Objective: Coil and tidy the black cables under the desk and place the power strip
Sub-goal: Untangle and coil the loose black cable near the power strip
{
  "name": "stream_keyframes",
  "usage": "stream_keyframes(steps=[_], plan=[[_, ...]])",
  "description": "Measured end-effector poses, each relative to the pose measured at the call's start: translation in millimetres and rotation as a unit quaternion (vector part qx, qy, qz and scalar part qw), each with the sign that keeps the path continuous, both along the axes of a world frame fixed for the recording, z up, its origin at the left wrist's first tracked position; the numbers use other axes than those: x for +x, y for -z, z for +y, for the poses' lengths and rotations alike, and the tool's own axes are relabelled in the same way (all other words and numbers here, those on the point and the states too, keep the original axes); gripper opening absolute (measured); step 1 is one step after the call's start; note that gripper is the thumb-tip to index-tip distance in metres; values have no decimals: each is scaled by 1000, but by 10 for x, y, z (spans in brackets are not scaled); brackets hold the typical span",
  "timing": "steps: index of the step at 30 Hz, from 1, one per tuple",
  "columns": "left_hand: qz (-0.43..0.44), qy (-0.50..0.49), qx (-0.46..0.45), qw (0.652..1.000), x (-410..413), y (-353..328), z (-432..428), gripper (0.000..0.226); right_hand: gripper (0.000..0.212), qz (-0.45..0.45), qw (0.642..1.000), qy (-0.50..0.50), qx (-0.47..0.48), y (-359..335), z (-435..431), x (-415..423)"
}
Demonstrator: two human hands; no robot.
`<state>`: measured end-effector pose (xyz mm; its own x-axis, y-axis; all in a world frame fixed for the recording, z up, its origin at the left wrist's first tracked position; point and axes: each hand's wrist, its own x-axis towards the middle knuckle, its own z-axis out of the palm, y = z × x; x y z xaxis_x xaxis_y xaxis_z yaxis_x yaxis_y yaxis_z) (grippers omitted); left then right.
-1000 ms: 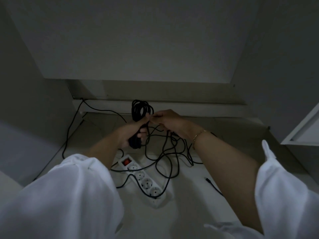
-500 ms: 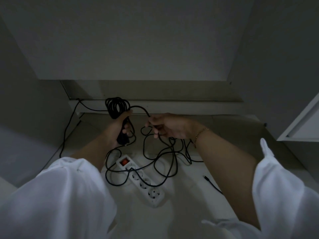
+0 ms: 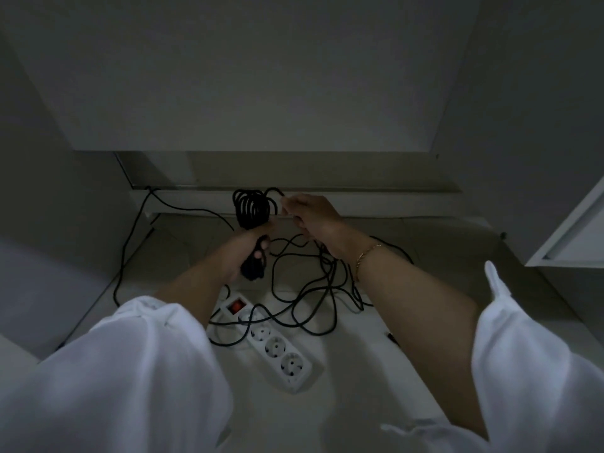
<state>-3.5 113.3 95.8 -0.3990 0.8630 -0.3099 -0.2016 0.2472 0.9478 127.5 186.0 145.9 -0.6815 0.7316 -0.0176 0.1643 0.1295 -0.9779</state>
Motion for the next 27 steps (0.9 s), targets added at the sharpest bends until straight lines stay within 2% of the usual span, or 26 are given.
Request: stream_keyframes(steps=[4, 7, 10, 12, 14, 18, 21, 24, 27], plan=[[-34, -41, 23, 998, -12, -24, -20, 36, 37, -81, 996, -34, 4, 48, 29, 64], [-68, -86, 59, 992, -26, -69, -34, 36, 30, -91, 993, -72, -32, 135, 62, 109], [-48, -77, 58, 994, -36, -88, -53, 25, 26, -100, 992, -65, -33, 139, 88, 164], [-35, -63, 37, 997, -32, -72, -62, 15, 23, -141, 987, -70, 6, 111, 92, 191], [-7, -61, 23, 998, -33, -60, -53, 14, 20, -189, 977, -89, 39, 107, 88, 202], [67, -52, 16, 996, -28, -59, -24, 17, 29, -267, 950, -154, 46, 136, 72, 208], [100, -14, -9, 995, 5, -52, -28, 19, 29, -230, 963, -136, 32, 137, 89, 201], [106, 4, -28, 994, 38, -54, -25, 17, 27, -112, 990, -85, -7, 144, 131, 157], [101, 6, -23, 995, 31, -63, -37, 23, 29, -4, 998, -29, -59, 117, 170, 113]])
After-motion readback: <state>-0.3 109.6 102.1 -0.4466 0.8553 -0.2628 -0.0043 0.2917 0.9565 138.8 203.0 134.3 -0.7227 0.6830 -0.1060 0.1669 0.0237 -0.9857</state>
